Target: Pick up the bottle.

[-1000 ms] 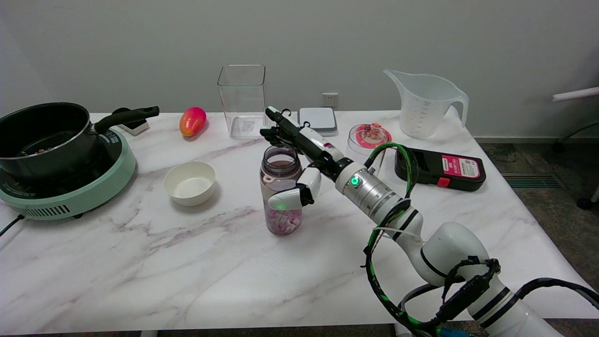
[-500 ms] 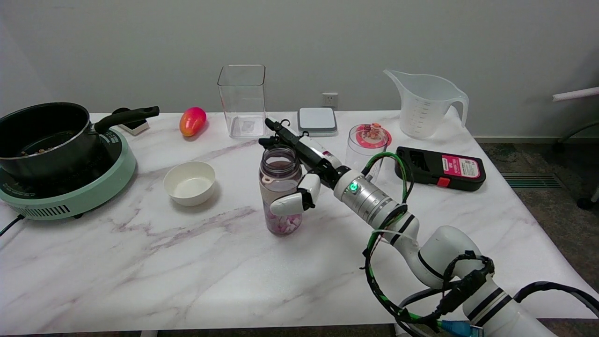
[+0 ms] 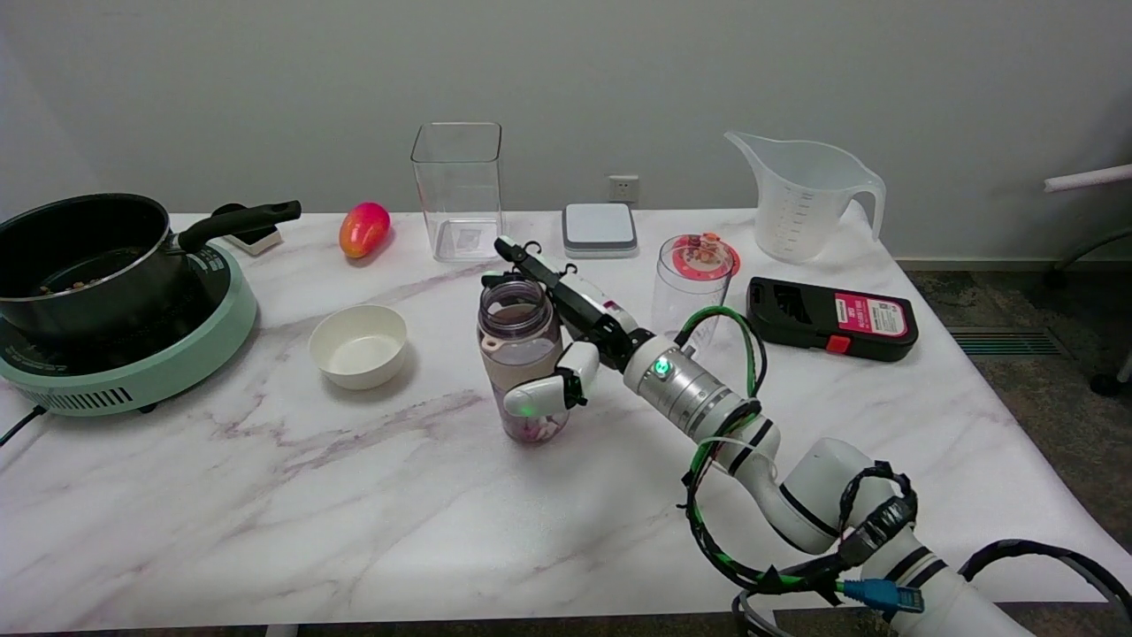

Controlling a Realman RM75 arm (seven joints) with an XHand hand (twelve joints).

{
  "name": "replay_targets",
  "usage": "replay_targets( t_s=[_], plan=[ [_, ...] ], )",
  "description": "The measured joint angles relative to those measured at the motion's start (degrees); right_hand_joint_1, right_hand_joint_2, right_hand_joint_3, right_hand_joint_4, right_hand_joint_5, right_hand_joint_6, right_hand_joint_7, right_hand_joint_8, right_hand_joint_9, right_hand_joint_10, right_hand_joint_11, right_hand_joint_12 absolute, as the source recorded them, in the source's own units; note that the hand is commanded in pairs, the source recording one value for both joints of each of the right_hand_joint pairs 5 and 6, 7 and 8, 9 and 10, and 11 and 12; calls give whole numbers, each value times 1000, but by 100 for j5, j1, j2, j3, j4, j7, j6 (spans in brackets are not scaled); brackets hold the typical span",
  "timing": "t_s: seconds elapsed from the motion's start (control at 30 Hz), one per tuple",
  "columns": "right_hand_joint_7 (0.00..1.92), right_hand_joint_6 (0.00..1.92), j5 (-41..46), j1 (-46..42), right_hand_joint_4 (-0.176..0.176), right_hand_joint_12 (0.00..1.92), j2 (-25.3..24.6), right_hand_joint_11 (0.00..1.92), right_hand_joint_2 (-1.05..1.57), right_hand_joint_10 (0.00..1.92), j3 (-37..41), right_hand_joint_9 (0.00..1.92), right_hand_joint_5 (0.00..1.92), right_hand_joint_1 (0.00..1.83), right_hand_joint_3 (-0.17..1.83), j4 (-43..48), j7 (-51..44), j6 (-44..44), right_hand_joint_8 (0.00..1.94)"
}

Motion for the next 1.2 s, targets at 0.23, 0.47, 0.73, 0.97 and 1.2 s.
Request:
replay_targets(
  t_s=[0.23, 0.47, 0.73, 0.97, 1.2],
  plan=[
    [320, 0, 484, 35, 0, 279, -87, 279, -411, 293, 2, 293, 0, 1153, 988, -327, -462, -301, 320],
    [326, 0, 738, 40, 0, 294, -133, 294, -402, 300, 40, 300, 0, 1155, 1015, -485, -714, -466, 326],
    [329, 0, 906, 39, 0, 311, -153, 311, -414, 308, 109, 308, 0, 1158, 1069, -585, -884, -572, 329],
    [330, 0, 979, 14, 0, 322, -152, 322, -425, 310, 191, 310, 0, 1159, 1082, -621, -966, -635, 330],
    [330, 0, 1023, -20, 0, 326, -150, 326, -441, 312, 253, 312, 0, 1157, 1096, -661, -1011, -670, 330]
  ],
)
